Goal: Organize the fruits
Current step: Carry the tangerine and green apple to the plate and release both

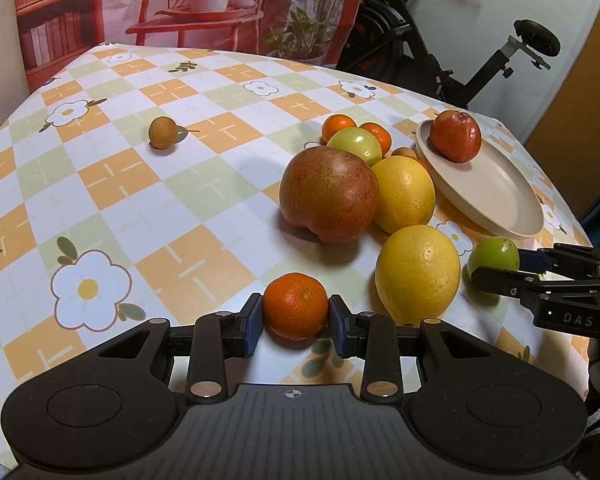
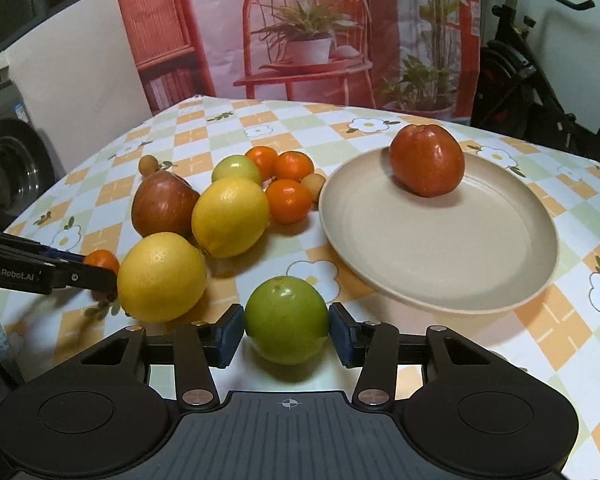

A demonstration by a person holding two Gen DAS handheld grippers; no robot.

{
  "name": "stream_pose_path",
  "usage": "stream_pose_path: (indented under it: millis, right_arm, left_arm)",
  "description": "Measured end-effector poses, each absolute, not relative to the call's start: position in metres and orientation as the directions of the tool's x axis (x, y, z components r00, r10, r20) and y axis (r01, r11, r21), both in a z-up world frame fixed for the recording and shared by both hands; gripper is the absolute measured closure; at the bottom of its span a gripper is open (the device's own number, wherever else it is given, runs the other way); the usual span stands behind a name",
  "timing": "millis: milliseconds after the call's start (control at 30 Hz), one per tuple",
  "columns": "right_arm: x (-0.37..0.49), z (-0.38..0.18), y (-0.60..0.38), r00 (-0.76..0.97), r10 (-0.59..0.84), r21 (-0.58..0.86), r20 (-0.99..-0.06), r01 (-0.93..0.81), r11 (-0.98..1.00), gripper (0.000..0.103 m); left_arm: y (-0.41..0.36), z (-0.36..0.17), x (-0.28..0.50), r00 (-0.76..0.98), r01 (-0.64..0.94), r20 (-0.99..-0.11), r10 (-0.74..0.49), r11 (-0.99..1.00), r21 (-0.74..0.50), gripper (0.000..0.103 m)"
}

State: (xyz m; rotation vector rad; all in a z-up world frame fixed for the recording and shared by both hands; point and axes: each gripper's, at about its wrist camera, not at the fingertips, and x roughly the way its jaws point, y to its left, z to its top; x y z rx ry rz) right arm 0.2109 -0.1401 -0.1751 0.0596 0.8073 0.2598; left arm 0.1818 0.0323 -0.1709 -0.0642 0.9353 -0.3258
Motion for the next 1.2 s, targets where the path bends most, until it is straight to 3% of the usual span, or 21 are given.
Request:
stream_pose_path:
  millis: [700, 1200]
  right_arm:
    - [0.204, -0.167, -0.147, 0.700, 0.289, 0.187, -0.654, -0.220, 0.957, 0.061]
    - [0.231, -0.095, -0.203, 0.831, 0.215, 0.131, -0.513, -0.172, 0.976, 0.061]
  left_arm:
    - [0.032, -0.152, 0.179, 0.598, 0.252, -0.755, -0.270, 0.957, -0.142, 0.066]
    - [0.002, -0.058, 0.217, 0.732, 0.336, -0.589, -0.341, 0.934, -0.123, 0.066]
